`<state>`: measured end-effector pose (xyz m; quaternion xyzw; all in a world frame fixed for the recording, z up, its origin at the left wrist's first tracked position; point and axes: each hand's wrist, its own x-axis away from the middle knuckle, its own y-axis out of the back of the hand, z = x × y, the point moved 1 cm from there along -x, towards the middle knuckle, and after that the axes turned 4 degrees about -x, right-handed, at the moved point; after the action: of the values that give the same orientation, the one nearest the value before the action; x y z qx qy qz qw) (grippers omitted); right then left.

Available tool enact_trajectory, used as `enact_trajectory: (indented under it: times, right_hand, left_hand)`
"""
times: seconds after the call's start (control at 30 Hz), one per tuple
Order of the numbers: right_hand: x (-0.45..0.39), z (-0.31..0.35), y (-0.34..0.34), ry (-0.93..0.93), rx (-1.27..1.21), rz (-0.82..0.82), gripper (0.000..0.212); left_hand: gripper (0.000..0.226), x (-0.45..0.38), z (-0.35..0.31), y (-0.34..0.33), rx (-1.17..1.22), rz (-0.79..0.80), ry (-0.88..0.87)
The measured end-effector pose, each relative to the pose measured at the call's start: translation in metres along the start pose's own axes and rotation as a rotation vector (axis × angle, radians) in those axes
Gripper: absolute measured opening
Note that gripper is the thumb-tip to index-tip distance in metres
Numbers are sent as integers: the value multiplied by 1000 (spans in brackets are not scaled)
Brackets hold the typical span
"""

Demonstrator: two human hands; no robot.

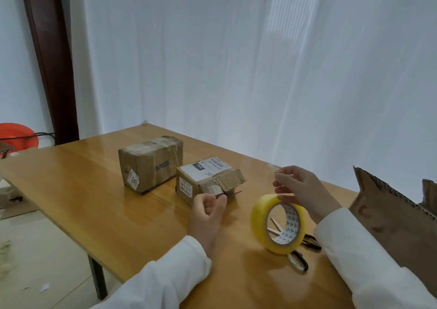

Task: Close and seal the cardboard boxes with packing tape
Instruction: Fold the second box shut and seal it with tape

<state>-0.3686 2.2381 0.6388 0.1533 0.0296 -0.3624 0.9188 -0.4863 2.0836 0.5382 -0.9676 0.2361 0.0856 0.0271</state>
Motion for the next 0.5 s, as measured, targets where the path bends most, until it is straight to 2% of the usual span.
enact_trajectory:
  times: [0.07,0.17,0.27,0.43,0.5]
  right_hand:
    - [-3,2,-15,-18,35,44,5]
    - [-6,3,-35,-37,35,102,6]
    - [-10,4,-49,-50,90,138,7]
    - [-22,7,-63,-13,140,185,7]
    - [-32,10,-71,40,180,192,8]
  left_hand:
    - [44,-20,-1,14,263,-49,341]
    - [51,-40,-4,26,352,-26,496]
    - [67,-50,1,30,334,-73,537]
    - [34,-61,2,42,59,40,410]
    - [27,-67,-1,43,78,54,380]
